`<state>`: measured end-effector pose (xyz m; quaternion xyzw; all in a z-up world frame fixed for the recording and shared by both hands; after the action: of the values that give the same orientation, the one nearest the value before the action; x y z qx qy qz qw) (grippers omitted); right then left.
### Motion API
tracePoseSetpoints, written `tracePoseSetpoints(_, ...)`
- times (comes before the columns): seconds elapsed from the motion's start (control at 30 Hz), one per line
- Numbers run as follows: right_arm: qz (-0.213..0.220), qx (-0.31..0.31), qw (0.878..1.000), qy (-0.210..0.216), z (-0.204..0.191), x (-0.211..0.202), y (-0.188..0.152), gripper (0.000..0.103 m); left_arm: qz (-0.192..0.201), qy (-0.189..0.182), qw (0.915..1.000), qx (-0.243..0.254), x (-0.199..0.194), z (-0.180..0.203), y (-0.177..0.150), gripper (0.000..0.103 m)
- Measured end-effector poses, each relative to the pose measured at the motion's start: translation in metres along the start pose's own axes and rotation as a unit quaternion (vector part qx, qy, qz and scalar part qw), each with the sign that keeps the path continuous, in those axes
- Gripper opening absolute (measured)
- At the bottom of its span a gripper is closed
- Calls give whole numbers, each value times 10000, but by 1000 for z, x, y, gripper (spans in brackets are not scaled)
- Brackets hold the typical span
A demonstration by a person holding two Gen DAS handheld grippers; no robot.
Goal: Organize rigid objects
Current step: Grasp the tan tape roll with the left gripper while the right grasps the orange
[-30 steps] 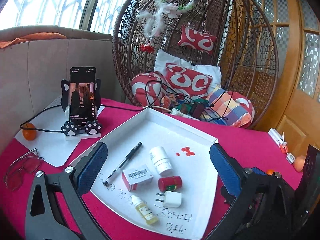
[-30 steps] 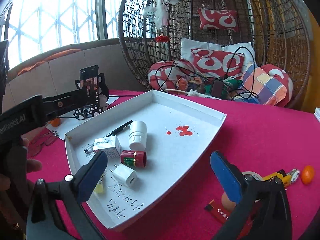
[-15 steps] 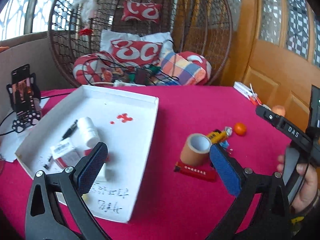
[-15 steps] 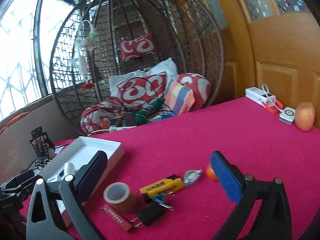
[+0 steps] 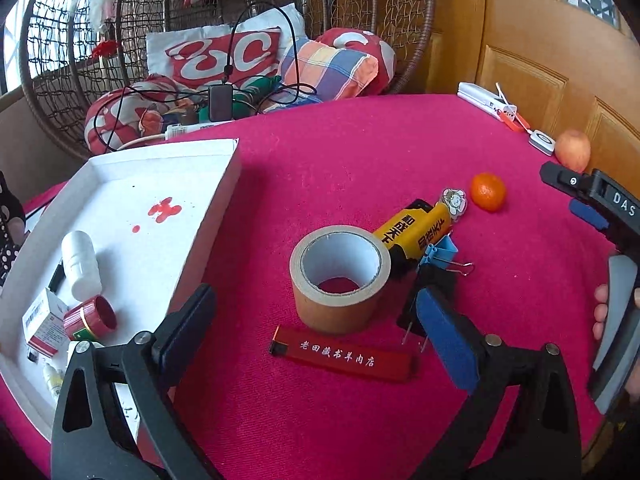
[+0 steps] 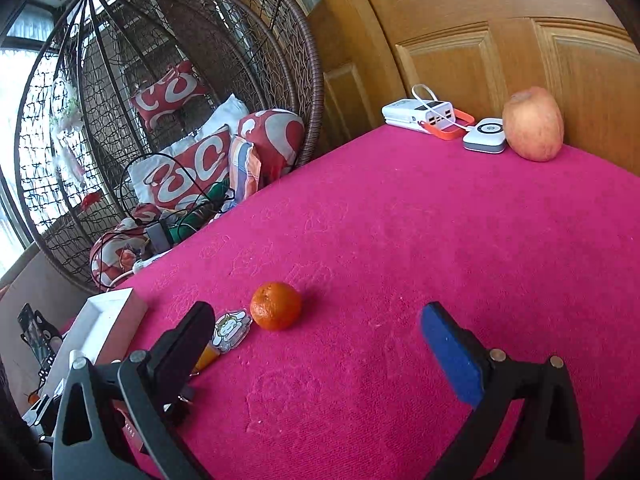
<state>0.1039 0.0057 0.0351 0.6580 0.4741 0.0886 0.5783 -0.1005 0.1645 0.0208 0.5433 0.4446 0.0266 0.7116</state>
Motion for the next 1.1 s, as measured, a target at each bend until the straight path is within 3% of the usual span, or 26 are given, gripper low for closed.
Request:
tracePoseSetpoints(0.07,-290,-362,9989,-72,-7,15,5,103,-38,1,10000,74,4,2,2,91)
tracePoseSetpoints(0.17,-657,-850,9942,29,-23,33,3,103,-96,91,9995,282,10,8,3,78)
tracePoseSetpoints(0.3,-915,-1121,9895,-57,-39,57,-4,103,-208,110,9993,302,21,11,3,77)
tracePoseSetpoints(0.37,-1082,-1139,9876,47,-46,68,-6,94,-236,124,9990,363,24,13,2,77)
tracePoseSetpoints(0.4,-1170,-1176,9861,47,-49,73,-8,83,-245,136,9989,380,26,14,2,75)
tracePoseSetpoints(0.43,-1270,-1235,9842,49,-51,78,-9,70,-256,140,9989,377,28,14,1,69)
tracePoseSetpoints(0.47,-1322,-1248,9833,110,-53,80,-10,65,-253,116,9990,337,30,13,0,56)
tracePoseSetpoints(0.63,-1308,-995,9860,289,-47,77,-8,41,-98,-14,9998,160,24,13,-3,52)
tracePoseSetpoints(0.77,-1220,-676,9897,329,-37,71,-5,40,162,-109,9998,-40,4,11,-1,52)
tracePoseSetpoints(0.9,-575,-437,9959,537,-33,35,-1,40,491,-149,9987,-34,-24,13,4,52)
tracePoseSetpoints(1.1,-6,-167,9938,1095,-40,-18,8,40,1025,-214,9945,45,-68,19,16,52)
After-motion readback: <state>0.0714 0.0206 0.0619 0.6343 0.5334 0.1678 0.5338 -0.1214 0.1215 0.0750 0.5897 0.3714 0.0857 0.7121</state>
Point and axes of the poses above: each gripper's, at about its wrist camera, not at the fingertips, and x roughly the way its jaws point, z to its right, y to its top, the point moved 1 cm from there along x, roughly the way its jaws point, and after that the axes turned 7 degrees about z, right-handed, at the moved point
